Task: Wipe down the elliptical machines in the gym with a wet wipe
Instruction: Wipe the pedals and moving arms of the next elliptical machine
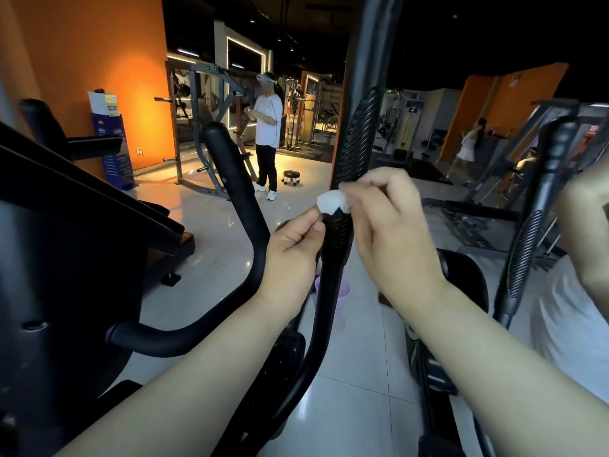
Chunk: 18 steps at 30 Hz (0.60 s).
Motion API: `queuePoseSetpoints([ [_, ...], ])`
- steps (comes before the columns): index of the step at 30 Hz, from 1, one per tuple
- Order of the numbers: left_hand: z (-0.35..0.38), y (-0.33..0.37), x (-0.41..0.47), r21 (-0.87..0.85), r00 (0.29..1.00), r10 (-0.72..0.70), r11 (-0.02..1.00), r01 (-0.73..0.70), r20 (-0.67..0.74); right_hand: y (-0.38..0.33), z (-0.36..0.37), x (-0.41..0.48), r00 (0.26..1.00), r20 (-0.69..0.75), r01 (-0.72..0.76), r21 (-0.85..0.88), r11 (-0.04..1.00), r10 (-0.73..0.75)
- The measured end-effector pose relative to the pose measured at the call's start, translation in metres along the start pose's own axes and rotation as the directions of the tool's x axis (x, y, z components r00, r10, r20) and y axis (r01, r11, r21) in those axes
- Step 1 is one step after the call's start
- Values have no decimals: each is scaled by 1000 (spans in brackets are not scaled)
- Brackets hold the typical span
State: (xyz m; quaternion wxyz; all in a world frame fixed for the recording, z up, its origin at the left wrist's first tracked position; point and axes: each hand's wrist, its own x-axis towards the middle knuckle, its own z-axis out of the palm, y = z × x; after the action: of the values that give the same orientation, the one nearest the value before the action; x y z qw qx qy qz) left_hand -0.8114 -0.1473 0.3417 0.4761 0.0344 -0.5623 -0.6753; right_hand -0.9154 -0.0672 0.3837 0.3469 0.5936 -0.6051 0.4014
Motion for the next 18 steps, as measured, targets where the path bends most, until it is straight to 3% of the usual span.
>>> queuePoseSetpoints([
  [4, -5, -5, 2, 21, 999, -8, 1000, 9, -44, -1, 13, -35, 972, 226, 73, -8, 997, -69],
  [6, -6, -4, 3, 21, 997, -36, 999, 37, -68, 0, 9, -38, 957, 274, 101, -5, 995, -96],
  [10, 4, 8, 13, -10, 995, -28, 1000, 27, -96, -2, -9, 26, 989, 114, 104, -40, 994, -99],
  [15, 17, 33, 32, -12, 993, 109, 994, -109, -44, -8, -39, 87, 983, -136, 116, -83, 990, -127],
  [18, 16, 33, 36, -30, 989, 131, 991, -133, -61, -11, -29, 57, 989, -59, 129, -83, 988, -134],
])
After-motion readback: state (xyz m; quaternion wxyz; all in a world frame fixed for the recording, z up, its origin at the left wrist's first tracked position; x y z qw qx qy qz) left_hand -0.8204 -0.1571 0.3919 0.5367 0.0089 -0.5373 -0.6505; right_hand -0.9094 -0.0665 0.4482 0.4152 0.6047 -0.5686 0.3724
